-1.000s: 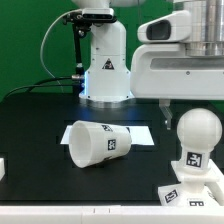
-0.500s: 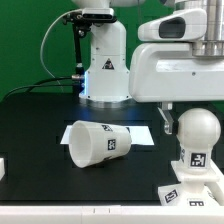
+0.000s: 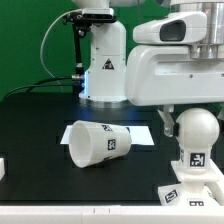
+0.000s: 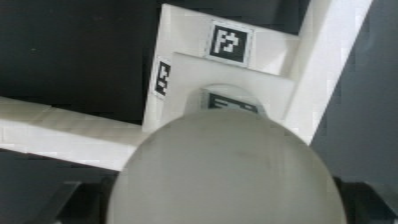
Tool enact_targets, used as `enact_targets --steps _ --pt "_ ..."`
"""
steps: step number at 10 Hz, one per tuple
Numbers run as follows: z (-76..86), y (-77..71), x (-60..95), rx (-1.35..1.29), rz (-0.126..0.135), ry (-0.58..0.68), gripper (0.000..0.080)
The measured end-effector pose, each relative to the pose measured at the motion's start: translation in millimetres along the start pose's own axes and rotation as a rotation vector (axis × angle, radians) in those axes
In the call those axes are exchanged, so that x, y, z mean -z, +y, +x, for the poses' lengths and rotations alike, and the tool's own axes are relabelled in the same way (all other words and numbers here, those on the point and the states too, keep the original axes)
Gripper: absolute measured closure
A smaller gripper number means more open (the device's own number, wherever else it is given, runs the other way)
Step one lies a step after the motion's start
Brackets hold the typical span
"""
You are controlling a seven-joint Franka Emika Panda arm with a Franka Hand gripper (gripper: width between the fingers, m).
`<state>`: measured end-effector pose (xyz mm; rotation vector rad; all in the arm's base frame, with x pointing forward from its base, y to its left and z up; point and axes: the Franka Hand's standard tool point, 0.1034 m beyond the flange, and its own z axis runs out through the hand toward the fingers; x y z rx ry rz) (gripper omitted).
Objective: Assemble lamp
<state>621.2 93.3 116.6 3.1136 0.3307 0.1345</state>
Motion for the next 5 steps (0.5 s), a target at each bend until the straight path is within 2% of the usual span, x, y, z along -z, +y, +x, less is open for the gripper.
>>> enact_targets --steps 1,5 --pt "0.0 0.0 0.0 -0.051 0.0 0.0 0.0225" --pt "0.4 1.4 0.3 -0.387 -0.001 0.005 0.0225"
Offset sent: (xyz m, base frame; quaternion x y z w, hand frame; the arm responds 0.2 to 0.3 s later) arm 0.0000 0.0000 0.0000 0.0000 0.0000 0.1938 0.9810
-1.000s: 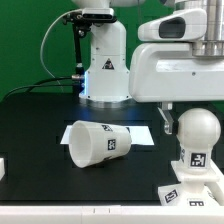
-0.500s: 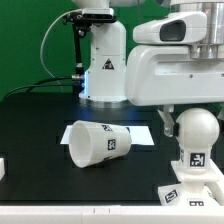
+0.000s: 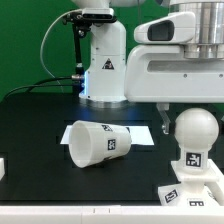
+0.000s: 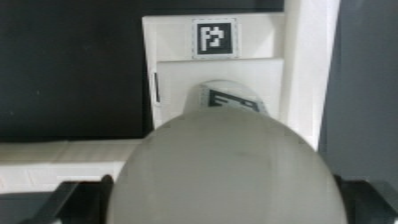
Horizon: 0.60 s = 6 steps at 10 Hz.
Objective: Assemble lamp
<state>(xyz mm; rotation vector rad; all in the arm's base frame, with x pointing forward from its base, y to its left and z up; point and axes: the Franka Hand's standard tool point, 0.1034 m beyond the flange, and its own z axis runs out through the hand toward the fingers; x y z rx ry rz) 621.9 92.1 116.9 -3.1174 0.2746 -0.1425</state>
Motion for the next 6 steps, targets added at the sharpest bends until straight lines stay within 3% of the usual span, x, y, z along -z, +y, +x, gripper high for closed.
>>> enact_targets --steps 3,4,6 --pt "-0.3 1.8 0.1 -0.466 -0.004 -0.002 0.0223" --pt "-0.8 1.4 -0.2 -0.615 0.008 -0.012 0.0223" --pt "-1.4 -1.7 -3.8 -0.991 0.073 -0.05 0.0223"
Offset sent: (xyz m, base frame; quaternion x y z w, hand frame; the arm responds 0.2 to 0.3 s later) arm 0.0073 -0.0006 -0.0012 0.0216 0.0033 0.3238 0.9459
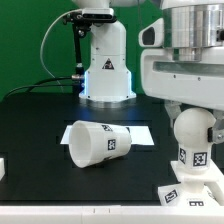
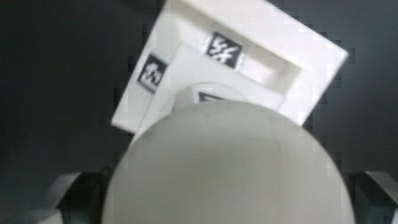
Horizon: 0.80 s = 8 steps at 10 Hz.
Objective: Assemble lamp
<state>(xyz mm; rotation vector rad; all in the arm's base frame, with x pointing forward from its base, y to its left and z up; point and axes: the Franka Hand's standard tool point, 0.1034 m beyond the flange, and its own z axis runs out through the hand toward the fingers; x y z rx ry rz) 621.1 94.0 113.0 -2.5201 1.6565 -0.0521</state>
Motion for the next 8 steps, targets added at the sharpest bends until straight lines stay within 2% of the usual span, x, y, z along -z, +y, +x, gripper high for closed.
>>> enact_targets --steps 1,4,8 --pt "1.1 0.8 0.5 -0.082 0.017 -0.021 0.0223" --pt "-1.6 0.2 0.0 -0.237 0.016 -0.027 0.0223" --pt "1.7 1.2 1.8 -0.611 0.029 -0.087 0.0223"
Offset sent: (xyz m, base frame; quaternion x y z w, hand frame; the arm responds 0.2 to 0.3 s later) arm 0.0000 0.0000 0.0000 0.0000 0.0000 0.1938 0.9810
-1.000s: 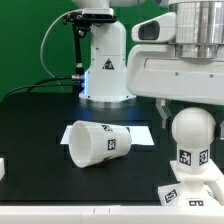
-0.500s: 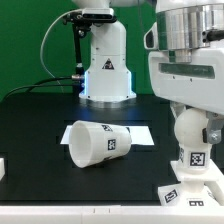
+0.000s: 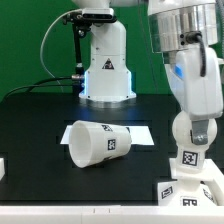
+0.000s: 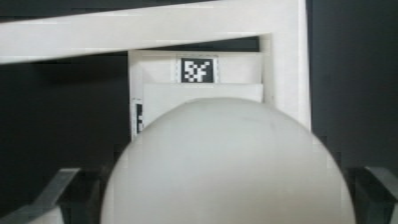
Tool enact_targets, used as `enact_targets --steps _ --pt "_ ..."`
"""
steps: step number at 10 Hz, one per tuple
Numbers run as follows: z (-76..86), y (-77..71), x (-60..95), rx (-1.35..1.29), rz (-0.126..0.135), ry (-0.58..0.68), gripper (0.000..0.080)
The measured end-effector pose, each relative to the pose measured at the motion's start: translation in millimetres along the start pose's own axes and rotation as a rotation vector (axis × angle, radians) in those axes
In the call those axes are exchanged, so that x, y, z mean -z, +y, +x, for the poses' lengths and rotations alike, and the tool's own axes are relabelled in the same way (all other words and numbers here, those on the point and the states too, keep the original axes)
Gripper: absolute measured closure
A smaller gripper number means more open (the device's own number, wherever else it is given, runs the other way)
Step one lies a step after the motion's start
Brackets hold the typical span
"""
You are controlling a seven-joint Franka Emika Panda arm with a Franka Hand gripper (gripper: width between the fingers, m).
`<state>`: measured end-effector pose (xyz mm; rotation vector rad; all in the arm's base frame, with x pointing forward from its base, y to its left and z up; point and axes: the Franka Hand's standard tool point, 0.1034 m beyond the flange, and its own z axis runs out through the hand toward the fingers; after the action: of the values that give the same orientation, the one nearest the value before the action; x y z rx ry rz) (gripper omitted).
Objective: Assemble lamp
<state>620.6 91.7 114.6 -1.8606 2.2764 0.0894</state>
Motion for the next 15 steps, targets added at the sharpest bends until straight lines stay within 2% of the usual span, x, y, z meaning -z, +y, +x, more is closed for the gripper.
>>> enact_targets --steps 2,4,5,6,7,10,11,15 --pt "-5.7 -0.9 2.6 -0.129 0.012 -0.006 0.0223" --pt "-5.9 -0.5 2.1 -0.125 0.011 -0.005 0.0223" --pt "-6.1 -0.4 2.1 -0.124 0.011 -0.005 0.0132" --pt "-6.6 -0.8 3.5 -0.119 0.013 -0.007 0.0109" --pt "-9.6 -2.9 12.6 -0.094 0.025 -0.015 0.0109" --pt "-20.2 -5.0 60.4 -0.034 0.068 -0.059 0.0101" --pt "-23.8 -5.5 70.1 -0.037 0.067 -0.07 0.0101" --pt "-23.6 -5.1 67.8 -0.029 0.066 -0.068 0.0101"
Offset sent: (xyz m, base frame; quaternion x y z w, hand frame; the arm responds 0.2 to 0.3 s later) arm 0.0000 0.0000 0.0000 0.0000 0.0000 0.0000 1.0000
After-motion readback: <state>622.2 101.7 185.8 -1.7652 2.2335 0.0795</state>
